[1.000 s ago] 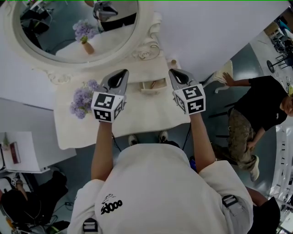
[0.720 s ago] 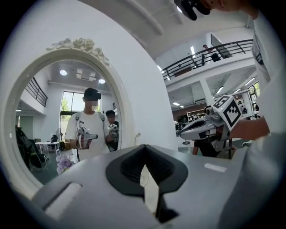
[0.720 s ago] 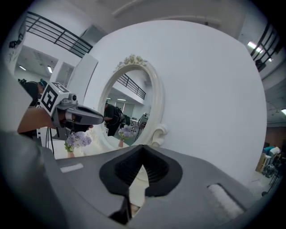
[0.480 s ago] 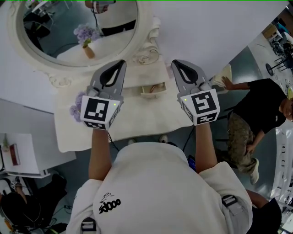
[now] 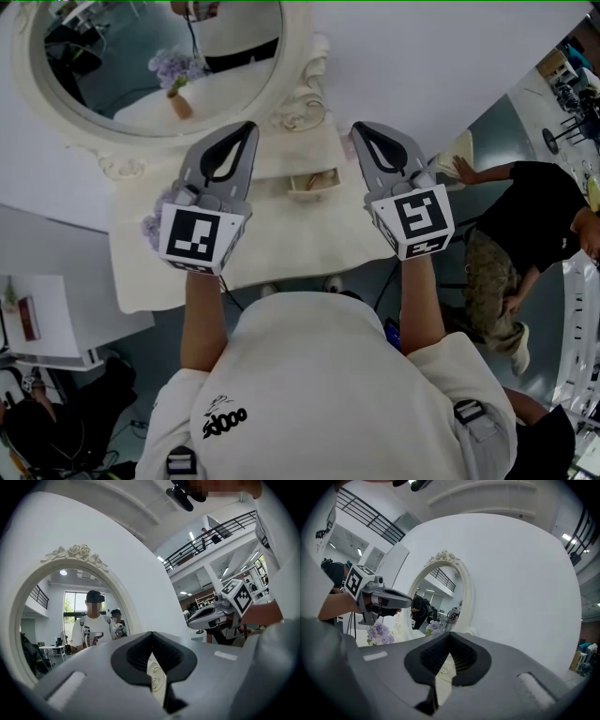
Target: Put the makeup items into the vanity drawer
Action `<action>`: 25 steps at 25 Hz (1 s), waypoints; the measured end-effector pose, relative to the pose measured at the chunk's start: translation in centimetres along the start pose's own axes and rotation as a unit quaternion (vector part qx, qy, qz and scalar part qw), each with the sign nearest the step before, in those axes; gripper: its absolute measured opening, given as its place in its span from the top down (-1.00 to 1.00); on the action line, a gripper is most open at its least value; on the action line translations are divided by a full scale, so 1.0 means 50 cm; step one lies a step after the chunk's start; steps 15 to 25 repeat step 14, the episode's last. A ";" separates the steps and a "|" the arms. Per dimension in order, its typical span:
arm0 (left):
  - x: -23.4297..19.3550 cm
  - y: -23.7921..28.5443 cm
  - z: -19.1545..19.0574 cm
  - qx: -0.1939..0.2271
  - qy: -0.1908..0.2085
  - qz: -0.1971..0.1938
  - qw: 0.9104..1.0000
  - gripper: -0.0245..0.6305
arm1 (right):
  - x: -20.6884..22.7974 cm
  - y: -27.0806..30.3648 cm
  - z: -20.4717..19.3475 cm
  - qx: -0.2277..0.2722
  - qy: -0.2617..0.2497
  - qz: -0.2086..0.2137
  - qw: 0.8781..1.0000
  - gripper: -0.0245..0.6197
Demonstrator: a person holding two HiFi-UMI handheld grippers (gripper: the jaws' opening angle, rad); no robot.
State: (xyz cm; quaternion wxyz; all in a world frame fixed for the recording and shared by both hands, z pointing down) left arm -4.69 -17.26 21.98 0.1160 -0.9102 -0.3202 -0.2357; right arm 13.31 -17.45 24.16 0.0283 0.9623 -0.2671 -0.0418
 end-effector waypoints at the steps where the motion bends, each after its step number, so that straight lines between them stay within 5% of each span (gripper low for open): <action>1: -0.001 0.000 0.001 0.001 0.000 -0.001 1.000 0.87 | -0.001 0.001 0.000 0.000 0.001 0.001 1.000 0.92; 25: 0.003 0.004 -0.007 0.003 0.008 -0.004 1.000 0.87 | -0.005 0.008 -0.007 -0.004 -0.003 0.001 1.000 0.92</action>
Point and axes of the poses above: the fingertips, and each gripper's own axes: y forward along the fingers, x to its right, z out of its top, the point moved 4 cm from there along -y, backward along the fingers, and after that the axes turned 14 degrees about y, right-handed, at the moved point
